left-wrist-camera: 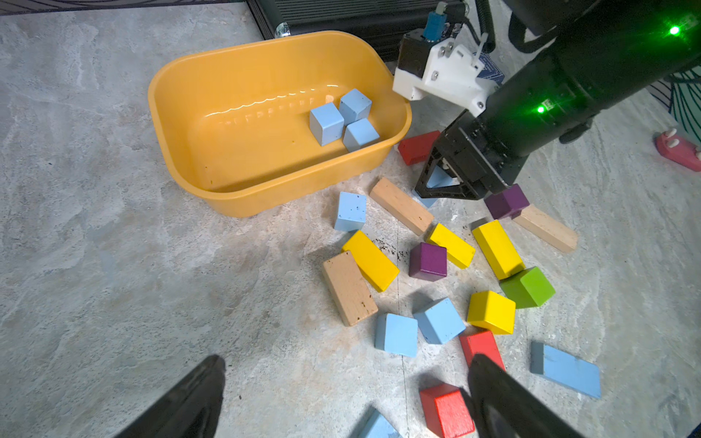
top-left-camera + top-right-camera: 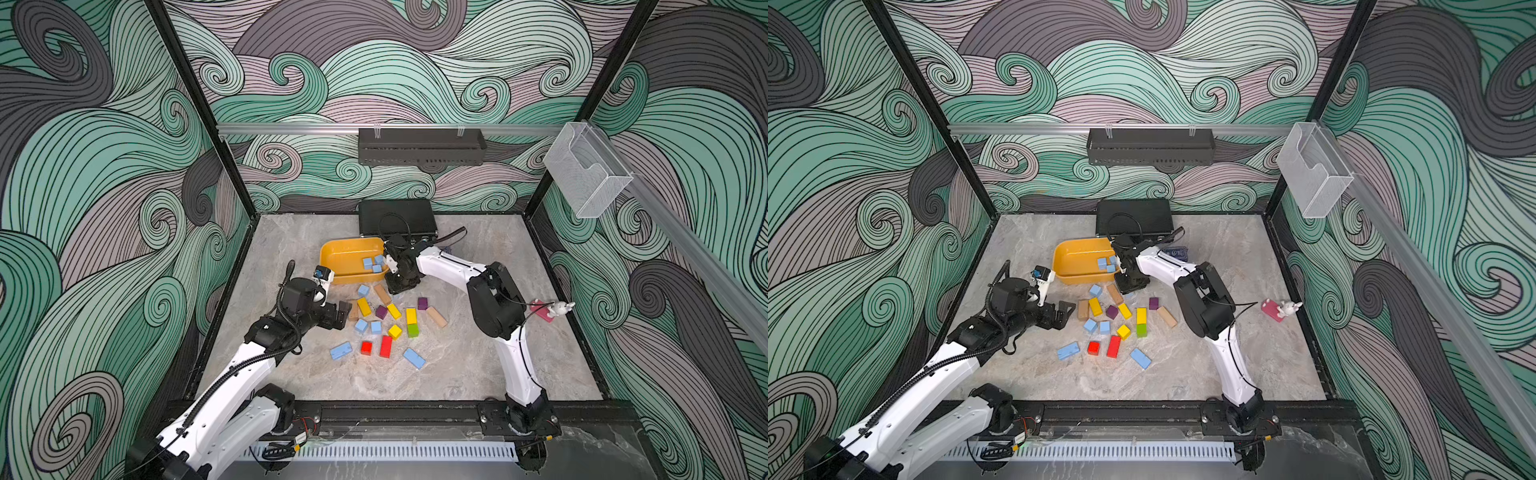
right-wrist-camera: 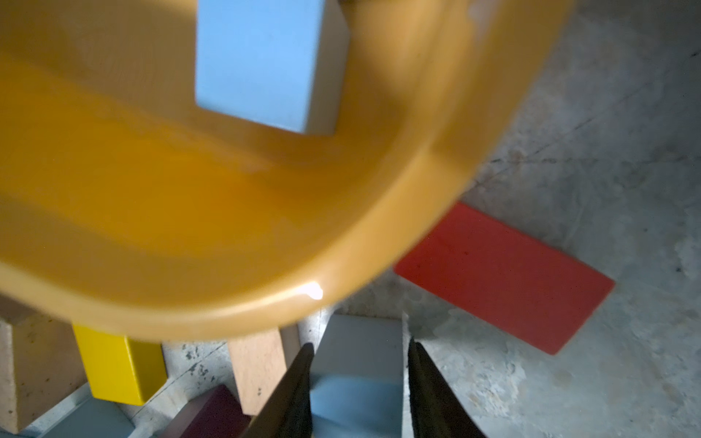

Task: Pick out the blue building blocks
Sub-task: Pick up the building block from the center of the board.

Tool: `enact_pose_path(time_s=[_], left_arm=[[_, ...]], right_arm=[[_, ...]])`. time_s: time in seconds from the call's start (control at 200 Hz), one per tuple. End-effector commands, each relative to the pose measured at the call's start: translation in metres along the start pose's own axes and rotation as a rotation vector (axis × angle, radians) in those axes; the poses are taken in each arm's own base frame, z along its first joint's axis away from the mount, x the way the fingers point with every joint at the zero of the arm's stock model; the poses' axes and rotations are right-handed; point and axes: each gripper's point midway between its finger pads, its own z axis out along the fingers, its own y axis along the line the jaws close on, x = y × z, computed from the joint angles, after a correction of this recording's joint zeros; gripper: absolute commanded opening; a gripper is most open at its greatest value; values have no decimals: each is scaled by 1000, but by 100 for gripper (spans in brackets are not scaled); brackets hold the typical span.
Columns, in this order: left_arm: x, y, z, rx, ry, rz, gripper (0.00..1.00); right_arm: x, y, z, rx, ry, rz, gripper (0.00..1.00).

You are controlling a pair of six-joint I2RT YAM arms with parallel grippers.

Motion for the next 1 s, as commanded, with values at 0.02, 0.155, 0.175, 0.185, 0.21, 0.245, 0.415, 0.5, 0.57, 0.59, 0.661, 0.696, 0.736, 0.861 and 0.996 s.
enact_pose_path(time_s=[0.02,0.155,0.175,0.185,0.21,0.245,0.415,0.5,0.57,0.59,0.661,0.696,0.736,0.861,0.996], left_arm=[[-12,-1,-8,-7,-31,7,98],[-15,0,-11,-11,-41,12,99],[-16,-1,-11,-11,-43,13,99],[-16,-1,-12,-10,-44,13,99],[-18,-1,-13,-10,-48,13,99],[-20,-1,-15,-10,-52,16,98],[-29,-1,-27,-23,-63,73,99],[-35,-1,-33,-30,-68,96,99],[-42,-3,-37,-23,-78,110,98],[-43,-2,-37,-30,-77,110,99],[-49,4,-41,-66,-73,98,99],[-53,6,-42,-76,-76,96,98],[-59,7,-43,-85,-86,93,98],[-77,13,-49,-108,-130,73,99],[-81,22,-49,-115,-142,47,99]], right_arm=[[4,0,-7,17,9,-2,32],[3,2,-18,11,-10,-8,20],[3,2,-20,11,-12,-9,18],[3,3,-21,10,-14,-10,16],[2,4,-23,7,-18,-10,13],[2,5,-26,4,-24,-11,9],[-5,11,-52,-9,-78,-19,0],[-10,15,-68,-18,-116,-24,0],[-14,19,-81,-31,-145,-28,0],[-16,20,-85,-36,-154,-28,0],[-22,24,-97,-51,-183,-30,0],[-25,26,-102,-60,-197,-28,0],[-29,30,-108,-79,-210,-29,0],[-41,41,-122,-121,-244,-43,0],[-56,46,-131,-130,-269,-48,0]])
